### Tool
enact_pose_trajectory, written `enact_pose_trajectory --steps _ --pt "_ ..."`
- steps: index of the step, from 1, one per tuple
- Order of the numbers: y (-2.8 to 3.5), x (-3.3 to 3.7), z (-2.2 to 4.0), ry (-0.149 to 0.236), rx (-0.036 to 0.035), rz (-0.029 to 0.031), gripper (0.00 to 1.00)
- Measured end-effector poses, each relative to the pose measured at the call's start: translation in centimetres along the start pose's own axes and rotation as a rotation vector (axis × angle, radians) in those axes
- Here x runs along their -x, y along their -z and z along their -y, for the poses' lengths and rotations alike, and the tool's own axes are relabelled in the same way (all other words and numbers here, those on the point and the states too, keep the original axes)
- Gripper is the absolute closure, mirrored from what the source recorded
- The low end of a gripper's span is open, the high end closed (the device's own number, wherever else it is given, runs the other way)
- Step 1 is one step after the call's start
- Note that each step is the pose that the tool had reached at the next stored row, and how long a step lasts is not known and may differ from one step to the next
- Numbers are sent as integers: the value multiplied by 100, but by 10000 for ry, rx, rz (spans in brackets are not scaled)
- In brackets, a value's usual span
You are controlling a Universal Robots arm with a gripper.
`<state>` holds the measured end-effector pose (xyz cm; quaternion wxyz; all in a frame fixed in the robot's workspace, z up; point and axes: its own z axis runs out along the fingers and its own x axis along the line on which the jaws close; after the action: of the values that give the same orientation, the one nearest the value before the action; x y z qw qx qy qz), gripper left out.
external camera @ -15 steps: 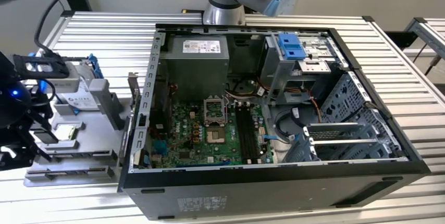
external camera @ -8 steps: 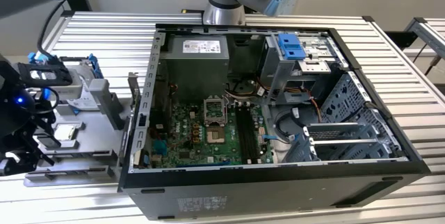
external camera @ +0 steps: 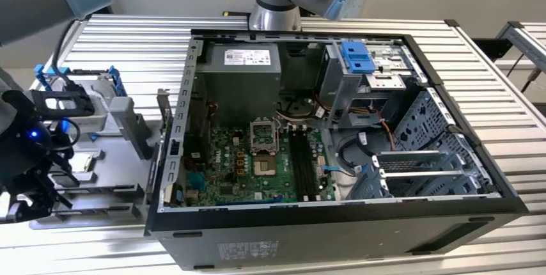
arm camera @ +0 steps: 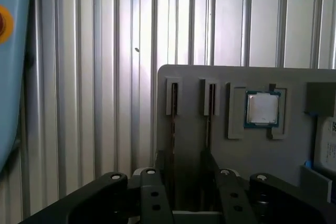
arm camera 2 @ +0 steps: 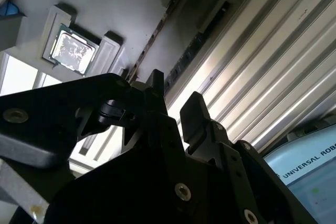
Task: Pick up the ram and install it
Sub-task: 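Press down the ram until it locks into place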
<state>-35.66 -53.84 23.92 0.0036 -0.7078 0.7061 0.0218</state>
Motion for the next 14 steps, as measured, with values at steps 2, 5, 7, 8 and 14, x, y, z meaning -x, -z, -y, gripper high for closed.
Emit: enact_pose_trajectory --steps 2,5,7,8,14 --pt "-36 -6 1 0 0 -1 0" --pt "-90 -14 2 0 0 -1 0" --pt "-125 -25 4 2 1 -1 0" --pt "-144 -32 4 1 2 -2 0" --pt "-271 -67 6 0 -1 0 0"
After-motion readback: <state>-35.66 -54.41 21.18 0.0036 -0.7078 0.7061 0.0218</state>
